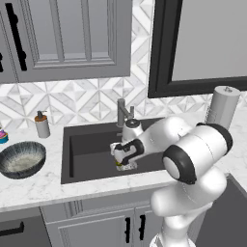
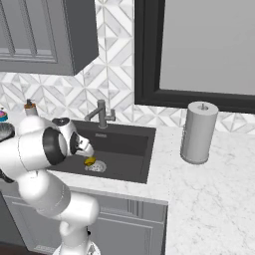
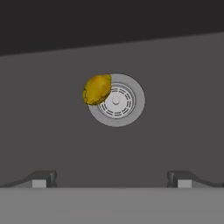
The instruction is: Pick the lemon from the sink and place it in the bowl. Then pick the bowl and place it in the microwave. Then close the microwave door and press the start button.
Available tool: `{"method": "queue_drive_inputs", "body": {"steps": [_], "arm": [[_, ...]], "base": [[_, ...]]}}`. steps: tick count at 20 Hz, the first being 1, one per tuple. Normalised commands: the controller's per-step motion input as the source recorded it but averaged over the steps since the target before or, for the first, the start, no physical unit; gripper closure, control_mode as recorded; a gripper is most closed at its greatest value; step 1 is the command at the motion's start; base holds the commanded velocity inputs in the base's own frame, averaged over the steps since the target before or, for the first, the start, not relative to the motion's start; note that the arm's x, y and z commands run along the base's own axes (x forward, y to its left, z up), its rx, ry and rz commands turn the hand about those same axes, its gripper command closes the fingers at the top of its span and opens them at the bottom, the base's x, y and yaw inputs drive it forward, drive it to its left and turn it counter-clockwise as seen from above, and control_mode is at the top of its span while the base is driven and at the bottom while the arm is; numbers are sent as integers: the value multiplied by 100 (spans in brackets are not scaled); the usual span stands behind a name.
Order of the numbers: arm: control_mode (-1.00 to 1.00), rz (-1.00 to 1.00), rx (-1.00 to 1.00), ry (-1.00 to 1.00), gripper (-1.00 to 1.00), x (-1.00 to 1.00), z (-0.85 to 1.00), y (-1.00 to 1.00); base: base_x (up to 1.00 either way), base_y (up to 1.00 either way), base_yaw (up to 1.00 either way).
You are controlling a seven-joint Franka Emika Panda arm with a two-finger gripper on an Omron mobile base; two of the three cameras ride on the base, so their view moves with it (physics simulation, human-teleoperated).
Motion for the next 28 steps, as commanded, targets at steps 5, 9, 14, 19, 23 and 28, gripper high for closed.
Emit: {"method": "queue_drive_inputs", "body": {"steps": [5, 9, 14, 19, 23, 28], "arm": [[-100, 0, 0, 0, -100, 22, -29, 0], [-100, 0, -1, 0, -100, 19, -32, 0], [-100, 0, -1, 1, -100, 15, -32, 0], [-100, -3, 0, 2, -100, 15, -20, 1], [-100, -6, 0, 6, -100, 29, -14, 14], [-100, -6, 0, 9, -100, 28, -13, 10]], "base": [[0, 0, 0], [0, 0, 0], [0, 0, 0], [0, 0, 0], [0, 0, 0], [0, 0, 0]]}}
